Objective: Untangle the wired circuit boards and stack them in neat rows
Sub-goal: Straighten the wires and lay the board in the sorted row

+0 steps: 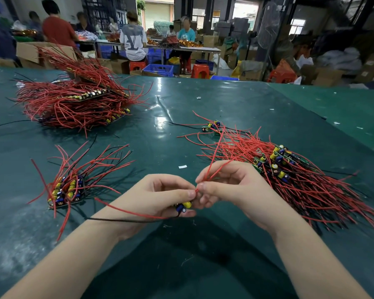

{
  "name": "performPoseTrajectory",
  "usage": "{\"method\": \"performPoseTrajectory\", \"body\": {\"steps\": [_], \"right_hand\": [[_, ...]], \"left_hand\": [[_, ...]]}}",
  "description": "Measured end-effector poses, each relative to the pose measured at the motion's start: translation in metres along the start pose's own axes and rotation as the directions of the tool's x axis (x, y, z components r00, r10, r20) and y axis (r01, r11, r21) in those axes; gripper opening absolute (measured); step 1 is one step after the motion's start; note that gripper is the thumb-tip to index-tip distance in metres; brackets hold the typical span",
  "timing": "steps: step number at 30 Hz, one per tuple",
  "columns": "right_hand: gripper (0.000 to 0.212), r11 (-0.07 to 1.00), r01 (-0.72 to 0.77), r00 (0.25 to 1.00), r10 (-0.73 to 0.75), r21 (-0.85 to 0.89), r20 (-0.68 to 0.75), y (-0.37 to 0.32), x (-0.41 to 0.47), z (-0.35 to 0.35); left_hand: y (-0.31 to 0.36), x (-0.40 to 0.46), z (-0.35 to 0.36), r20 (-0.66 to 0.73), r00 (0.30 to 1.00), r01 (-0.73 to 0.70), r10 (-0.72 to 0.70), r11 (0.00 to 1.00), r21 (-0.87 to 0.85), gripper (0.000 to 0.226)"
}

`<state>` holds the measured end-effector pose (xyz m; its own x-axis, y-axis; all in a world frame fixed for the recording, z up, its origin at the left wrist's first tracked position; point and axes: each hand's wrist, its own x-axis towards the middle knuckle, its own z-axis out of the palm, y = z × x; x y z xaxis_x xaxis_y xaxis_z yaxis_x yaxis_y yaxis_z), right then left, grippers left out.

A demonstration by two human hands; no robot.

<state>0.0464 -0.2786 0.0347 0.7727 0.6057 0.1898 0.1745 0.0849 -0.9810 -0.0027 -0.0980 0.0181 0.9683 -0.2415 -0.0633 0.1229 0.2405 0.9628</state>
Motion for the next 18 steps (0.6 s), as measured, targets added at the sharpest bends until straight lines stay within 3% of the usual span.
{"method": "performPoseTrajectory", "body": {"steps": [3, 5, 7, 10, 14, 18], "right_hand": [[0.008, 1.000, -0.009, 0.997, 0.010, 0.012, -0.078, 0.000, 0.001, 0.001], [0.011, 1.000, -0.010, 0.990, 0.013, 0.024, -0.138, 0.001, 0.001, 0.001], [0.014, 0.998, -0.007, 0.981, 0.019, 0.063, -0.191, 0.004, 0.001, 0.005], [0.008, 0.978, -0.017, 0.970, 0.066, 0.208, -0.233, 0.009, 0.002, 0.014], [0.008, 0.903, -0.040, 0.950, 0.167, 0.427, -0.265, 0.015, 0.005, 0.025], [0.008, 0.840, -0.078, 0.939, 0.243, 0.536, -0.244, 0.017, 0.006, 0.031]], "left_hand": [[0.000, 0.001, 0.002, -0.106, 0.987, -0.094, 0.118, 0.973, 0.210, 0.010], [-0.001, 0.002, 0.003, -0.154, 0.957, -0.170, 0.248, 0.902, 0.396, 0.012], [-0.003, 0.002, 0.002, -0.164, 0.927, -0.226, 0.338, 0.849, 0.477, 0.013], [-0.006, 0.002, 0.001, -0.188, 0.889, -0.275, 0.417, 0.816, 0.508, 0.002], [-0.006, 0.005, -0.001, -0.221, 0.859, -0.287, 0.463, 0.790, 0.542, 0.005], [-0.008, 0.006, -0.002, -0.248, 0.850, -0.279, 0.464, 0.797, 0.535, 0.006]]}}
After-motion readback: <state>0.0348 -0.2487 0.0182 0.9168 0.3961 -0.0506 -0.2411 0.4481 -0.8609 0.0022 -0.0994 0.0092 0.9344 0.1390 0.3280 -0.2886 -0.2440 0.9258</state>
